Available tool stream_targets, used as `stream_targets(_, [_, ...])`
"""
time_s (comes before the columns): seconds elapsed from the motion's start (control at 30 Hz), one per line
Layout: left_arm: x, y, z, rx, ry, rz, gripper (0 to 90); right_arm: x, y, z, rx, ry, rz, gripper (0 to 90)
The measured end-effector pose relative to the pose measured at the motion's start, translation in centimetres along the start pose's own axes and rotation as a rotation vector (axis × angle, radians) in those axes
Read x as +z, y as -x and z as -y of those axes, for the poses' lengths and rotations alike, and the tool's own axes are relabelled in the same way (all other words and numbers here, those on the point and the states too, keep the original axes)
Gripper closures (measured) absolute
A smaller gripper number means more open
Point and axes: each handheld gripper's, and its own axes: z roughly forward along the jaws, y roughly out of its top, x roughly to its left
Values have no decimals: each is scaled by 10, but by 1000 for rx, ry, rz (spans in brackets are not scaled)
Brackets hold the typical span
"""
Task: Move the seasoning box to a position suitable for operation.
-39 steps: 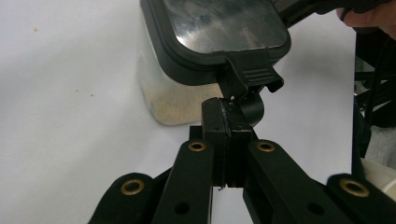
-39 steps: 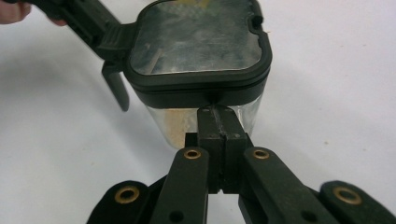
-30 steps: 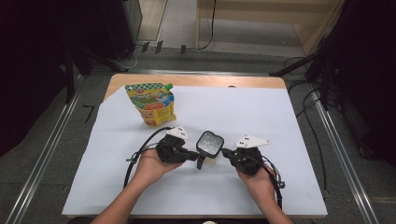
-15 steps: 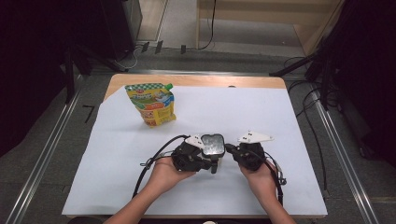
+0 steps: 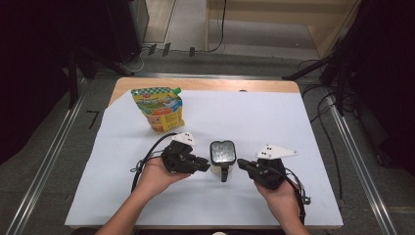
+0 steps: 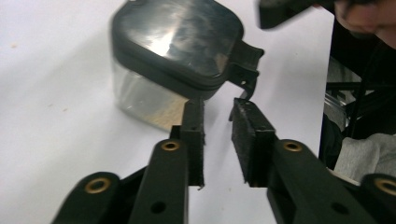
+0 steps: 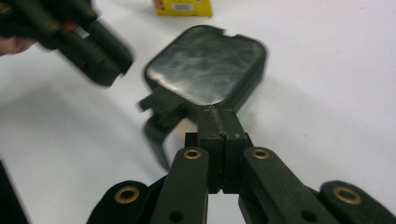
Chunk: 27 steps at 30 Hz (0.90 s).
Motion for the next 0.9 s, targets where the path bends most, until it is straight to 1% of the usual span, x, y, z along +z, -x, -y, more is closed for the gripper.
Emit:
stream_targets(0.07, [-3,-4,2,-8,-6,-7,714,-1,-6,2,-17,-4,-13,900])
stream_targets(0.1, [-5,-7,3,-16,-1,-9,694,-2,-10,3,-18,-12,-18,900])
stream_targets(0.13, [-7,-9,3,-19,1,-14,664,-2,-14,6,-18,-8,-29,900])
stream_targets(0.17, [-8,-10,3,-20,4,-15,640,-2,-17,8,-12,-12,-41,900])
stream_targets(0.2, [-10,-12,3,-16,13,-21,615,-1,-20,9,-18,-17,-46,900])
stream_targets(0.27, [-11,-14,4,-21,30,-31,543,2,-27,10,-36,-23,-57,900])
stream_targets(0.3, [-11,-15,5,-19,31,-27,529,4,-30,11,-50,-27,-61,900])
stream_targets(0.37, [-11,-17,5,-14,29,-27,494,9,-34,11,-56,-29,-68,900])
stream_targets(0.47, [-11,-17,6,4,28,-30,469,18,-38,12,-46,-41,-87,900])
stream_targets(0.53, [-10,-18,6,2,29,-29,452,25,-42,13,-52,-50,-96,900])
stream_targets(0.6, [-10,-19,6,3,22,-35,438,32,-45,15,-63,-58,-88,900])
stream_targets(0.7, [-10,-20,7,11,23,-39,405,39,-45,17,-49,-60,-79,900])
stream_targets(0.77, [-10,-20,7,13,26,-35,403,43,-44,17,-44,-62,-72,900])
stream_targets(0.8, [-10,-20,7,11,28,-34,402,44,-43,18,-40,-57,-83,900])
stream_targets(0.9, [-11,-21,7,9,24,-43,401,45,-46,18,-59,-63,-66,900])
